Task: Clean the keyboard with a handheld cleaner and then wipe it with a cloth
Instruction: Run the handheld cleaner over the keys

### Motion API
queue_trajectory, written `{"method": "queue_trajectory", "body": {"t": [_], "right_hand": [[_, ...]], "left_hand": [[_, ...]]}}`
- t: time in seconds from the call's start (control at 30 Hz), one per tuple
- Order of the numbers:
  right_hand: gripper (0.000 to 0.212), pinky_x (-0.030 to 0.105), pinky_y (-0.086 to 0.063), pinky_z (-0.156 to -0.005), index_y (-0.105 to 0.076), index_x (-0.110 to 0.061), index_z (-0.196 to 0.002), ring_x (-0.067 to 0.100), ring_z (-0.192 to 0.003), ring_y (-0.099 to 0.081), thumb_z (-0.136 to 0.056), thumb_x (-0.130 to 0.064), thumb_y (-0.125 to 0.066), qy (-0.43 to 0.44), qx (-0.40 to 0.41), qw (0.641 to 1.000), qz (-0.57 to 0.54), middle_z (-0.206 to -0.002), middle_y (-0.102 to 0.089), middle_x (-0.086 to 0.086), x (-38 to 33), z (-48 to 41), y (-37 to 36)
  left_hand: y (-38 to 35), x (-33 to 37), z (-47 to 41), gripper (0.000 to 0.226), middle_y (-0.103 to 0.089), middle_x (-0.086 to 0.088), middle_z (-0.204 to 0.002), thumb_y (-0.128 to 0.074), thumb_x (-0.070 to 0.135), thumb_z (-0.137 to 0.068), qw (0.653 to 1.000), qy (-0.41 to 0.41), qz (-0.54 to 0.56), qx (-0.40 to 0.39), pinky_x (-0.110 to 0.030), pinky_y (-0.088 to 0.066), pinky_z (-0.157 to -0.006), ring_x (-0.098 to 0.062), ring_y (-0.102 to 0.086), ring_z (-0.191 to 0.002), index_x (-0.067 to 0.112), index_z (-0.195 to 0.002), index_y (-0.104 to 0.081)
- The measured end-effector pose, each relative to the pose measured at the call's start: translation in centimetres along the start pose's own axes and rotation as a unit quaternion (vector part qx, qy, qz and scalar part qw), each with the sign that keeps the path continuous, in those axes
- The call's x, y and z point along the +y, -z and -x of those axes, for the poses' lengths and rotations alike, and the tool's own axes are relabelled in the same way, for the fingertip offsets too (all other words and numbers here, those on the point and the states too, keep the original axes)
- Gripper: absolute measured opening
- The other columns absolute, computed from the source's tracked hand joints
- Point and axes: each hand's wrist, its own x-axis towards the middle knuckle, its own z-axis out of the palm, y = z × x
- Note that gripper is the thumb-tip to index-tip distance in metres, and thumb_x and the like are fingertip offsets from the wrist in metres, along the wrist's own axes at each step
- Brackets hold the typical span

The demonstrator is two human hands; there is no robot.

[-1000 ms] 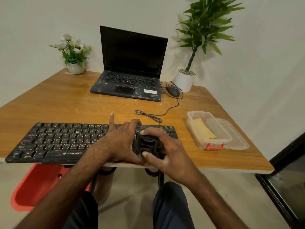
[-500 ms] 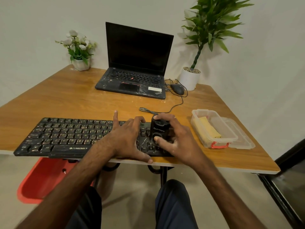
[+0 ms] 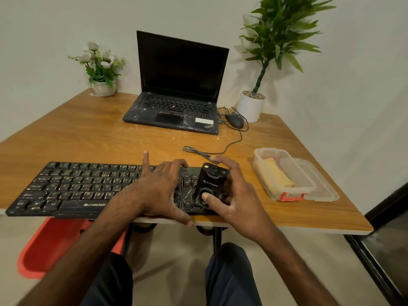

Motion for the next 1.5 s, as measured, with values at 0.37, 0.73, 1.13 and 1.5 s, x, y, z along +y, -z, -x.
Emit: {"method": "queue_trajectory", "body": {"t": [0.37,0.73,1.13,1.5], "right_hand": [[0.065,0.048,-0.061,-0.076,-0.046,-0.042,-0.13,0.024,-0.102,-0.069,-0.085,-0.005,-0.074,-0.033,0.064,0.991,-0.11,-0.115,-0.062,0.005,-0.1,-0.5,0.1],[0.066,0.03,-0.06,-0.074,-0.04,-0.044,-0.138,0.009,-0.096,-0.066,-0.087,-0.015,-0.07,0.059,-0.025,0.985,0.163,-0.114,-0.062,-0.011,-1.1,-2.2,-0.6],[0.064,0.031,-0.058,-0.074,-0.041,-0.04,-0.138,0.011,-0.096,-0.064,-0.087,-0.016,-0.071,0.11,-0.076,0.977,0.166,-0.115,-0.061,-0.009,-1.4,-2.3,-0.5],[0.066,0.026,-0.057,-0.076,-0.039,-0.044,-0.139,0.008,-0.096,-0.064,-0.087,-0.02,-0.071,0.125,-0.118,0.97,0.174,-0.114,-0.062,-0.009,-2.0,-1.2,-1.0]], "left_hand": [[-0.1,0.3,0.3,0.137,-0.031,-0.001,-0.157,-0.067,0.092,-0.049,1.0,0.005,0.005,0.009,-0.067,0.025,-0.11,-0.018,-0.021,-0.15,0.022,-0.149,-0.004],[-0.6,0.0,0.0,0.144,-0.026,-0.003,-0.161,-0.065,0.093,-0.049,1.0,0.008,-0.005,0.013,-0.069,0.022,-0.11,-0.019,-0.018,-0.151,0.02,-0.152,0.004],[-0.8,-0.4,-0.1,0.151,-0.02,0.005,-0.161,-0.054,0.099,-0.039,1.0,-0.007,0.008,0.023,-0.069,0.026,-0.108,-0.017,-0.017,-0.151,0.02,-0.157,-0.003],[-0.6,-0.3,0.1,0.147,-0.018,0.007,-0.16,-0.051,0.099,-0.038,1.0,-0.008,0.015,0.021,-0.071,0.022,-0.109,-0.017,-0.019,-0.151,0.024,-0.157,-0.009]]}}
